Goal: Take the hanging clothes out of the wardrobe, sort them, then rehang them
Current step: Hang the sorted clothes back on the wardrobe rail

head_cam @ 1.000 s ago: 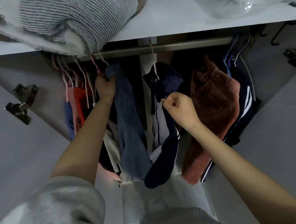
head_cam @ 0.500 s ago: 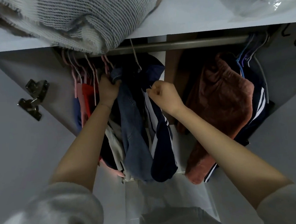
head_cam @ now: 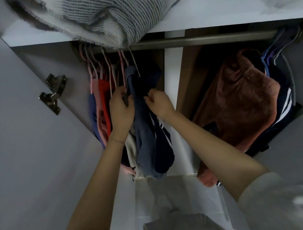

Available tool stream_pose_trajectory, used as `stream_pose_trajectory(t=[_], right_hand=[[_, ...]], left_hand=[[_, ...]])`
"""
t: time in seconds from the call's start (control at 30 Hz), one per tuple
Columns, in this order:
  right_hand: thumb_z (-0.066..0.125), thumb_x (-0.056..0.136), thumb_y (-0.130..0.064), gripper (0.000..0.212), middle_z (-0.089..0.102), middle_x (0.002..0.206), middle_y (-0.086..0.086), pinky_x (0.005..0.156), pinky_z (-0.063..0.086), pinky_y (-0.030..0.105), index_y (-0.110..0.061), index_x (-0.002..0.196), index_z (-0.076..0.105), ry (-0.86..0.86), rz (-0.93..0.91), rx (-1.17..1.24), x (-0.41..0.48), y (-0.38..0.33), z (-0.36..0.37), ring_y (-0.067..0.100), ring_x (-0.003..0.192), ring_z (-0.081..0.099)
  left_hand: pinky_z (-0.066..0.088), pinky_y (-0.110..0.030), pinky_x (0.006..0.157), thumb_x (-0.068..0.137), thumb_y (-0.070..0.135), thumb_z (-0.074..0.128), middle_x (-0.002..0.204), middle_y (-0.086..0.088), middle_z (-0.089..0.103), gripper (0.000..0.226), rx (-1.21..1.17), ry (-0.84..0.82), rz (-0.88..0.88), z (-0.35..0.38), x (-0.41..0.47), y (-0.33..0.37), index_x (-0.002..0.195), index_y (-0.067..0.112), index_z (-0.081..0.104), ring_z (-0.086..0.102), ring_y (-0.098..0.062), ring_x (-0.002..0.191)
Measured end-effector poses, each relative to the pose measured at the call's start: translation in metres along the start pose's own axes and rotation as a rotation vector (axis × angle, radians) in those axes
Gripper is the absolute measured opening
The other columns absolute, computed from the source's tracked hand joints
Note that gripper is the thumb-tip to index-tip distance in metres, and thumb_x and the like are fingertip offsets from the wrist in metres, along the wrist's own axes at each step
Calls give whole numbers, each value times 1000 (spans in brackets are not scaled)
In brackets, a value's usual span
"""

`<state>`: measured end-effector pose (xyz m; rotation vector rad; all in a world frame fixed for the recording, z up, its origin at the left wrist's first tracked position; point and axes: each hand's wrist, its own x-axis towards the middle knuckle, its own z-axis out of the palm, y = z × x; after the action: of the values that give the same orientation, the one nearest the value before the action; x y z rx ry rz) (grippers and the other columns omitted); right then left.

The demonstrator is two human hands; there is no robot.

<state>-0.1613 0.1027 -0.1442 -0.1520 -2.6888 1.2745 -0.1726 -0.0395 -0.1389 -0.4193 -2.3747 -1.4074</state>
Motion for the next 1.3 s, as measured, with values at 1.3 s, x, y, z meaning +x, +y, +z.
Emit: stream_pose_trajectory(t=[1.3], right_hand=[[60,94,-15,41,62,127,5,98,32,22,-13,134,55,1348,1127,-179,-882,45,-94,22,119,54]], left_hand=[[39,-35,103,97,12,55,128,-11,61,31,-391,-1395,728,82,-668,329,127,3,56,54,-29,120]])
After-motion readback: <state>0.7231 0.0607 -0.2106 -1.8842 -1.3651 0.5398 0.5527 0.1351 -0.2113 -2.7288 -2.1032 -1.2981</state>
